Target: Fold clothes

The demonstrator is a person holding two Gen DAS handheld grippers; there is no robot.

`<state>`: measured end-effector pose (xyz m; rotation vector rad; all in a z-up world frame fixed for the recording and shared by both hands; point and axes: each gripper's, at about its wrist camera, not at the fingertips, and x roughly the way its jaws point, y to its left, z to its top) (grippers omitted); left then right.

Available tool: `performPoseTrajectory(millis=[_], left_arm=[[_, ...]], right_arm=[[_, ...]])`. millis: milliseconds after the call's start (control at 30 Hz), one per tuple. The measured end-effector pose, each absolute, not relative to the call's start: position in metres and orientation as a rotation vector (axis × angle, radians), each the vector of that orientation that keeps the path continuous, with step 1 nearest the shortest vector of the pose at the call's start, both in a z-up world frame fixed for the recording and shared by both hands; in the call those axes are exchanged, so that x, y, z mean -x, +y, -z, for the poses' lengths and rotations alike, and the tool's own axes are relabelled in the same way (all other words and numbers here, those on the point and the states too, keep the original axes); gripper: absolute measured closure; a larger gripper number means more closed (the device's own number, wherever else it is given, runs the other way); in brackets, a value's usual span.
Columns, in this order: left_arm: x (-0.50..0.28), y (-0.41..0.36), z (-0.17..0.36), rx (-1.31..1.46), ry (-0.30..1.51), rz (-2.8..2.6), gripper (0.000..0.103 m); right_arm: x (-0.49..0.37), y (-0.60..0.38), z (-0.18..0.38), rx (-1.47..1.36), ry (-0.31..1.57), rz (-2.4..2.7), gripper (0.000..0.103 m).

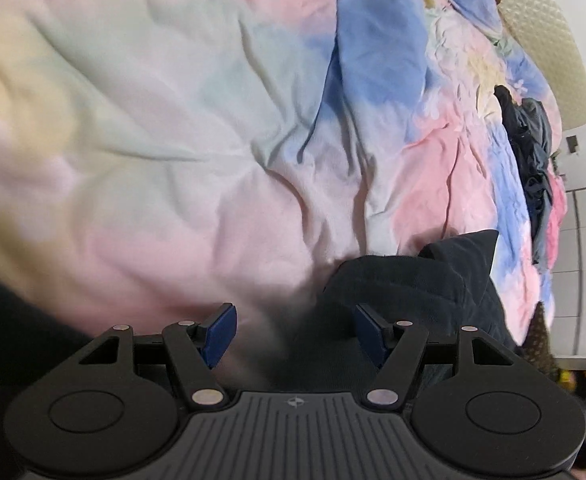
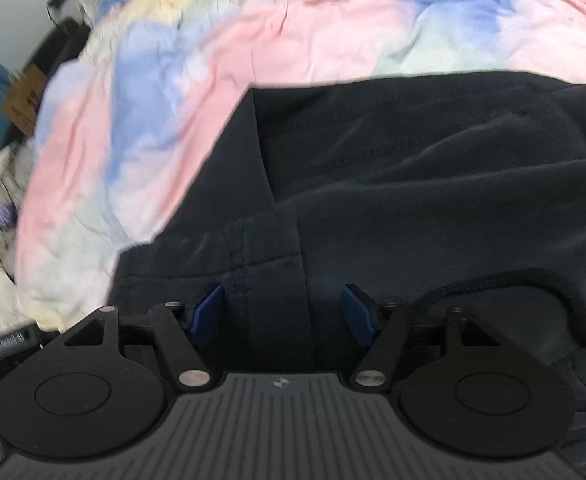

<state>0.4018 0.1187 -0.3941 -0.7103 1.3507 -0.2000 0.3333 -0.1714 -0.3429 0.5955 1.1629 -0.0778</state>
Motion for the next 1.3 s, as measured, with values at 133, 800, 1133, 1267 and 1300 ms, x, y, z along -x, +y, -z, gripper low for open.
performPoseTrajectory(millis=[133, 800, 1133, 1267, 1300], left_arm=[[-0.41, 0.115, 0.404, 0.773, 1.378, 0.291, 0.048], [-0.348, 0.161, 0.287, 0.891, 0.93, 0.368, 0.101], [-0.338, 0.248, 0.202, 0.986, 0.572, 0.283, 0.101], [-0.339, 0.283, 0.19, 0.997, 0.49, 0.226, 0.102], [-0.341, 0.291, 0.189, 0.994, 0.48, 0.214, 0.102]], right_arm=[[-0.333, -0.159, 0.339, -0.551, 1.156, 0.072, 0.059], [-0.339, -0.045, 0.171, 0.112, 0.774, -0.065, 0.098], [-0.407, 0.074, 0.089, 0.53, 0.426, -0.267, 0.098], [-0.44, 0.121, 0.08, 0.618, 0.36, -0.325, 0.098], [-0.448, 0.134, 0.081, 0.644, 0.346, -0.34, 0.098]])
